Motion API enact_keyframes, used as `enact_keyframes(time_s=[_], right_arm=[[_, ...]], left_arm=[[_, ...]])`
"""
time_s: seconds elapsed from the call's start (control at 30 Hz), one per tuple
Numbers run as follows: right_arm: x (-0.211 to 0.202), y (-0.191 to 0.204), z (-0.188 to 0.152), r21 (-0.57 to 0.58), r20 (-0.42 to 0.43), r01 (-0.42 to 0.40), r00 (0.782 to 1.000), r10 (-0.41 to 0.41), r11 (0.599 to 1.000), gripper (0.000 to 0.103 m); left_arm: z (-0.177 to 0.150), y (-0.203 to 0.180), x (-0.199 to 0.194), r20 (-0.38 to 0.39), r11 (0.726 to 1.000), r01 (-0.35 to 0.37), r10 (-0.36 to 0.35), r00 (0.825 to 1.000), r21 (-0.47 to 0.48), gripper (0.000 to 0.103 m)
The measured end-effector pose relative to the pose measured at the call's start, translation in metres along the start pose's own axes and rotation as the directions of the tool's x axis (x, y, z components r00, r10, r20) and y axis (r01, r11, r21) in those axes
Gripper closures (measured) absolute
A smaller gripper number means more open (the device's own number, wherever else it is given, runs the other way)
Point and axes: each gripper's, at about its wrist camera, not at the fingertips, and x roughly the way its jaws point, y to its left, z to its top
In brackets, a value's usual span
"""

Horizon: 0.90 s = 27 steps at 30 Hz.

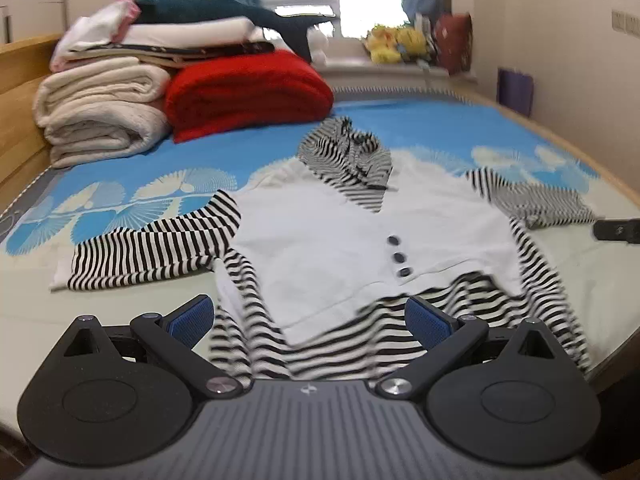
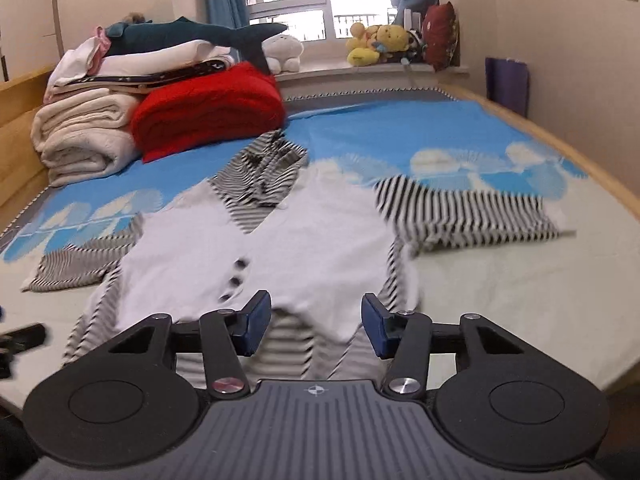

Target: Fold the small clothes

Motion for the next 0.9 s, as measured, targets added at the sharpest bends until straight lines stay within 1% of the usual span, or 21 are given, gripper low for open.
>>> enact_keyframes(time_s=[0.07,0.1,0.13,0.17,0.2,0.27,0.3,0.4,0.47,0.5,0.53,0.57,0.6,0.63,0.67,0.7,0.73,0.8,0.83,0.87,0.9], right_arm=[[0.023,-0.014,0.006,-0.019,-0.072,-0.022,0.997,0.020,1.000,0.041],[0.035,-0.021,0.002,-0.020,-0.107,-0.032,0.994,0.030,0.999,0.039],[0.047,-0.029,-0.007,-0.015,-0.140,-0.019,0.990,0.017,1.000,0.038],[0.060,-0.035,-0.015,0.005,-0.197,0.020,0.980,-0.019,1.000,0.038],[0.073,-0.042,-0.022,0.067,-0.280,0.054,0.960,-0.033,0.996,0.036],[0.090,-0.058,-0.032,0.241,-0.349,0.017,0.934,0.070,0.970,0.038],[0.096,-0.061,-0.036,0.280,-0.372,0.021,0.924,0.088,0.960,0.038],[0.107,-0.058,-0.046,0.245,-0.429,0.071,0.902,0.043,0.967,0.037],[0.112,-0.059,-0.050,0.242,-0.458,0.084,0.888,0.037,0.967,0.037],[0.114,-0.059,-0.055,0.240,-0.473,0.092,0.880,0.034,0.967,0.038],[0.116,-0.059,-0.058,0.233,-0.489,0.098,0.872,0.030,0.968,0.043],[0.118,-0.059,-0.061,0.223,-0.499,0.106,0.866,0.020,0.969,0.054],[0.118,-0.059,-0.062,0.208,-0.504,0.117,0.864,0.004,0.971,0.059],[0.118,-0.060,-0.062,0.198,-0.501,0.120,0.866,-0.005,0.973,0.071],[0.116,-0.063,-0.061,0.202,-0.494,0.118,0.870,-0.003,0.972,0.090],[0.112,-0.068,-0.059,0.232,-0.480,0.114,0.877,0.012,0.966,0.098],[0.107,-0.075,-0.056,0.268,-0.460,0.123,0.888,0.015,0.955,0.099],[0.092,-0.090,-0.049,0.306,-0.412,0.178,0.911,-0.039,0.935,0.101],[0.086,-0.096,-0.047,0.309,-0.398,0.208,0.915,-0.072,0.928,0.101],[0.081,-0.102,-0.047,0.322,-0.389,0.230,0.916,-0.093,0.918,0.101],[0.078,-0.106,-0.048,0.335,-0.388,0.235,0.917,-0.094,0.912,0.101]], left_arm=[[0.001,0.017,0.022,-0.040,1.000,-0.013,0.012,0.999,-0.014,0.001],[-0.003,0.025,0.034,-0.070,0.999,-0.021,0.019,0.997,-0.029,0.001],[-0.009,0.033,0.047,-0.107,0.998,-0.033,0.027,0.994,-0.051,0.001],[-0.015,0.039,0.059,-0.157,0.996,-0.050,0.037,0.987,-0.075,0.002],[-0.020,0.043,0.072,-0.233,0.991,-0.072,0.044,0.971,-0.113,0.004],[-0.026,0.048,0.088,-0.306,0.983,-0.051,-0.006,0.952,-0.178,0.004],[-0.029,0.047,0.094,-0.330,0.982,-0.051,-0.012,0.944,-0.182,0.004],[-0.037,0.047,0.111,-0.392,0.981,-0.119,0.050,0.918,-0.152,0.004],[-0.044,0.056,0.121,-0.445,0.970,-0.152,0.052,0.894,-0.191,0.006],[-0.048,0.061,0.126,-0.466,0.961,-0.165,0.045,0.883,-0.222,0.010],[-0.052,0.064,0.129,-0.484,0.952,-0.179,0.039,0.874,-0.247,0.013],[-0.057,0.069,0.131,-0.499,0.944,-0.188,0.030,0.866,-0.271,0.024],[-0.061,0.073,0.133,-0.509,0.938,-0.185,0.011,0.861,-0.293,0.038],[-0.065,0.074,0.131,-0.507,0.935,-0.169,-0.013,0.862,-0.313,0.045],[-0.066,0.074,0.129,-0.496,0.933,-0.152,-0.032,0.868,-0.325,0.058],[-0.065,0.072,0.125,-0.482,0.936,-0.131,-0.047,0.875,-0.327,0.079],[-0.064,0.069,0.121,-0.466,0.937,-0.101,-0.071,0.882,-0.334,0.086],[-0.061,0.065,0.110,-0.423,0.931,-0.035,-0.132,0.896,-0.364,0.091],[-0.059,0.062,0.103,-0.398,0.927,0.002,-0.163,0.903,-0.376,0.092],[-0.057,0.060,0.096,-0.375,0.929,0.025,-0.174,0.910,-0.370,0.092],[-0.057,0.060,0.092,-0.375,0.939,0.017,-0.153,0.914,-0.342,0.092]])
